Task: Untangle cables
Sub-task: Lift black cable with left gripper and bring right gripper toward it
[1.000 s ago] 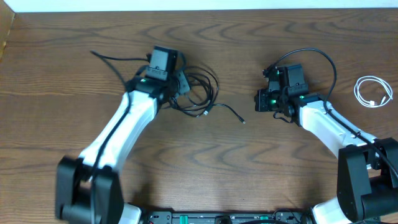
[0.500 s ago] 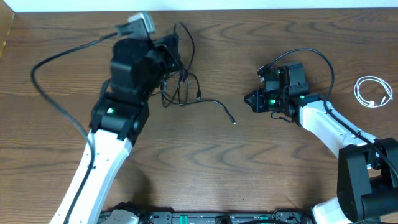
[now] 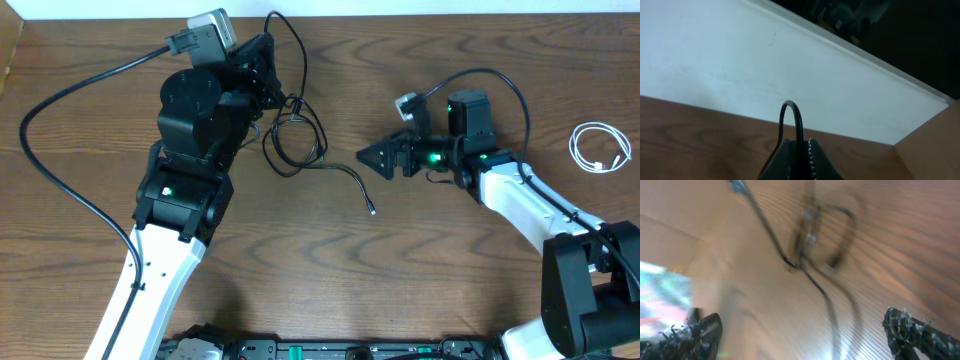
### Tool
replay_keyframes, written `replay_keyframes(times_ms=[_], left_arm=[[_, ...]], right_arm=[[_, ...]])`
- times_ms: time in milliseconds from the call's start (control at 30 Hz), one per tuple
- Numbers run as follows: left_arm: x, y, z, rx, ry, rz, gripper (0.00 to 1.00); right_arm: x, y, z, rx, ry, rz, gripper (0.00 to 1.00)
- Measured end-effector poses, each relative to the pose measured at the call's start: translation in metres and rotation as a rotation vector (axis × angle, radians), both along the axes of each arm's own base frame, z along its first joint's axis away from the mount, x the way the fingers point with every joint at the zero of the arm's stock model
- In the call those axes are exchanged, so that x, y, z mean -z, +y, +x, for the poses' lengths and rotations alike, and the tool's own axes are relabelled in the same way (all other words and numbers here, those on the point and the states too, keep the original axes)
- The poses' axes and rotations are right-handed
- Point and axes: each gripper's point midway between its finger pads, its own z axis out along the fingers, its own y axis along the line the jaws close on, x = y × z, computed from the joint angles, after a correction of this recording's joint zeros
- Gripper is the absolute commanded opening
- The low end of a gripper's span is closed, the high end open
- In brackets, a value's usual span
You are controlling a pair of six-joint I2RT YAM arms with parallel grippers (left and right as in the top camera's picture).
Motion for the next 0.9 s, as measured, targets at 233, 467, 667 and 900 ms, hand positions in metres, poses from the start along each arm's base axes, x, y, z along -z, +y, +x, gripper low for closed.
replay_keyframes(times_ms=[233,467,667,900], left_arm=[[0.023,0.000,-0.004,-0.004,0.112,-0.033,0.07],[0.064,0.002,-0.017,-0.030,0.313,-0.086,0.08],[0.086,0.004,-0.026,-0.013,0.386,0.001,0.08],[0.099,0.010,-0.032,0.021,0.390,0.187,0.08]], right_arm=[[-0.037,0.028,-0.005,-0.042,0.048,0.170,0.98],[-0.064,0.038,0.003,-0.006,0.064,0.266,0.82],[-0.044,0.034,0.009,0.071,0.107,0.199,0.09],[-0.030,0.044,0.007,0.119,0.128,0.142,0.15]])
